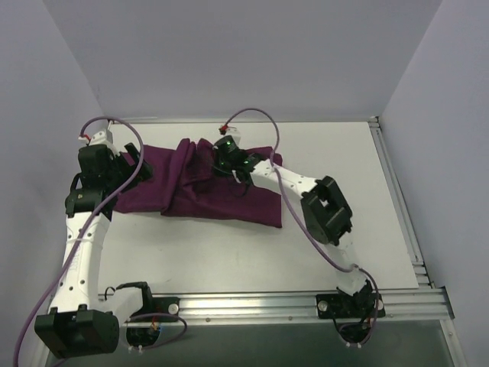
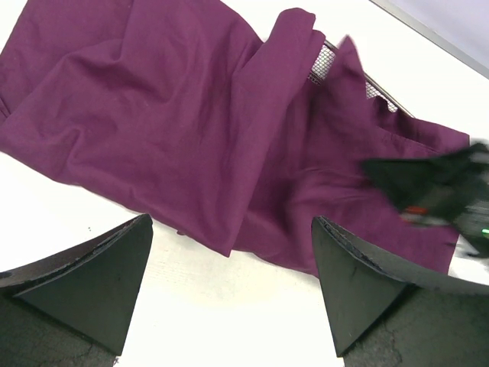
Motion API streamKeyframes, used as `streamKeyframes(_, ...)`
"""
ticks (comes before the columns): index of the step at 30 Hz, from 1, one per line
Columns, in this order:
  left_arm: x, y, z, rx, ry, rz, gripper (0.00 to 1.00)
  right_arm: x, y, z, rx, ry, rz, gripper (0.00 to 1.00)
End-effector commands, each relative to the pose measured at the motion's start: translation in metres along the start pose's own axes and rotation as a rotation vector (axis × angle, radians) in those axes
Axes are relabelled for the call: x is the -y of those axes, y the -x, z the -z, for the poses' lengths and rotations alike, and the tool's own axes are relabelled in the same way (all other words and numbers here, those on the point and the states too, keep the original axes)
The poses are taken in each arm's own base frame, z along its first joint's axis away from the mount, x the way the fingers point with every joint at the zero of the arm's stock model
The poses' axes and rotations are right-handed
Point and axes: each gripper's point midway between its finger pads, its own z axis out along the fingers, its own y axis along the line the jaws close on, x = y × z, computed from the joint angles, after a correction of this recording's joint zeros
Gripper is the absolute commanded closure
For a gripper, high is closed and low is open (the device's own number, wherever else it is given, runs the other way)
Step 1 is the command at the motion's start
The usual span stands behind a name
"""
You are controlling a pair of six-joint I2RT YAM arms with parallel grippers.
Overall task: Open and lay out the surgical kit
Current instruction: Open the surgical kit at the center of the board.
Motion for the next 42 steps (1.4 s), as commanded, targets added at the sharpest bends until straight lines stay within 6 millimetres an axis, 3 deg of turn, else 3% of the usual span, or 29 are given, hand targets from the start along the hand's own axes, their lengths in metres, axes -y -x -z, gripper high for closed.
streamKeyframes(1,0.004,0.016,0.001,0.06,-0.009,-0.006,0.06,0.069,0.112,0.092,0.224,-0.148,-0.012,1.0)
streamKeyframes(2,0.004,0.017,0.0,0.065,-0.005,0.0,0.06,0.08,0.131,0.12,0.273,-0.164,-0.021,1.0)
streamKeyframes(3,0.003,0.016,-0.001,0.062,-0.002,0.009,0.06,0.098,0.137,0.132,0.283,-0.192,-0.025,1.0)
streamKeyframes(4,0.003,0.014,-0.002,0.057,-0.002,0.012,0.06,0.144,0.135,0.14,0.264,-0.275,-0.028,1.0)
streamKeyframes(5,0.003,0.013,-0.004,0.054,-0.005,0.014,0.06,0.157,0.147,0.163,0.292,-0.281,-0.034,1.0)
streamKeyframes(6,0.004,0.012,-0.005,0.051,-0.007,0.02,0.06,0.177,0.148,0.173,0.294,-0.312,-0.039,1.0)
streamKeyframes(7,0.005,0.011,-0.007,0.043,-0.014,0.023,0.06,0.225,0.142,0.182,0.282,-0.394,-0.059,1.0)
streamKeyframes(8,0.005,0.008,-0.011,0.028,-0.015,0.025,0.06,0.243,0.147,0.201,0.31,-0.425,-0.072,1.0)
streamKeyframes(10,0.006,0.005,-0.013,0.013,-0.021,0.031,0.06,0.289,0.14,0.22,0.294,-0.53,-0.092,1.0)
streamKeyframes(11,0.004,0.002,-0.016,-0.001,-0.016,0.035,0.06,0.333,0.133,0.24,0.291,-0.635,-0.13,1.0)
streamKeyframes(12,0.005,0.0,-0.017,-0.009,-0.018,0.041,0.06,0.358,0.128,0.254,0.292,-0.716,-0.154,0.99)
streamKeyframes(13,0.004,-0.002,-0.019,-0.015,-0.013,0.045,0.06,0.374,0.125,0.262,0.298,-0.748,-0.17,0.89)
streamKeyframes(14,0.003,-0.003,-0.022,-0.021,-0.011,0.047,0.06,0.408,0.117,0.278,0.298,-0.81,-0.225,0.73)
streamKeyframes(15,0.002,-0.005,-0.023,-0.025,-0.002,0.058,0.06,0.414,0.115,0.277,0.289,-0.786,-0.242,0.52)
streamKeyframes(19,-0.004,-0.008,-0.03,-0.047,0.033,0.073,0.06,0.421,0.124,0.291,0.268,-0.864,-0.243,0.32)
streamKeyframes(23,-0.005,-0.006,-0.033,-0.049,0.045,0.074,0.06,0.38,0.156,0.315,0.351,-0.844,-0.182,0.25)
streamKeyframes(25,-0.001,-0.004,-0.035,-0.051,0.023,0.059,0.06,0.337,0.16,0.295,0.365,-0.699,-0.139,0.2)
streamKeyframes(27,-0.003,-0.007,-0.04,-0.076,0.033,0.04,0.06,0.282,0.162,0.263,0.359,-0.388,-0.124,0.21)
streamKeyframes(28,-0.002,-0.003,-0.041,-0.075,0.036,0.038,0.06,0.269,0.137,0.238,0.297,-0.292,-0.16,0.22)
streamKeyframes(29,-0.003,-0.005,-0.046,-0.088,0.043,0.036,0.04,0.251,0.127,0.224,0.252,-0.177,-0.179,0.23)
streamKeyframes(30,-0.003,-0.005,-0.047,-0.093,0.041,0.04,0.02,0.249,0.123,0.213,0.248,-0.139,-0.209,0.36)
streamKeyframes(31,-0.001,-0.005,-0.05,-0.098,0.034,0.045,0.01,0.261,0.103,0.196,0.197,-0.146,-0.259,0.46)
streamKeyframes(32,-0.001,-0.004,-0.055,-0.108,0.033,0.052,0.12,0.267,0.098,0.189,0.186,-0.148,-0.301,0.59)
streamKeyframes(33,0.001,-0.003,-0.057,-0.113,0.024,0.049,0.19,0.275,0.095,0.183,0.188,-0.163,-0.317,0.85)
streamKeyframes(34,0.001,0.0,-0.06,-0.109,0.024,0.047,0.26,0.285,0.087,0.173,0.168,-0.191,-0.332,0.94)
streamKeyframes(36,-0.002,0.005,-0.072,-0.11,0.034,0.058,0.67,0.295,0.08,0.165,0.154,-0.226,-0.344,1.0)
streamKeyframes(38,-0.009,0.009,-0.089,-0.128,0.063,0.076,0.98,0.302,0.068,0.157,0.138,-0.251,-0.364,1.0)
streamKeyframes(39,-0.013,0.01,-0.095,-0.139,0.065,0.085,0.98,0.302,0.07,0.156,0.157,-0.245,-0.361,1.0)
streamKeyframes(42,-0.027,-0.001,-0.121,-0.209,0.112,0.108,0.98,0.297,0.049,0.146,0.092,-0.221,-0.376,1.0)
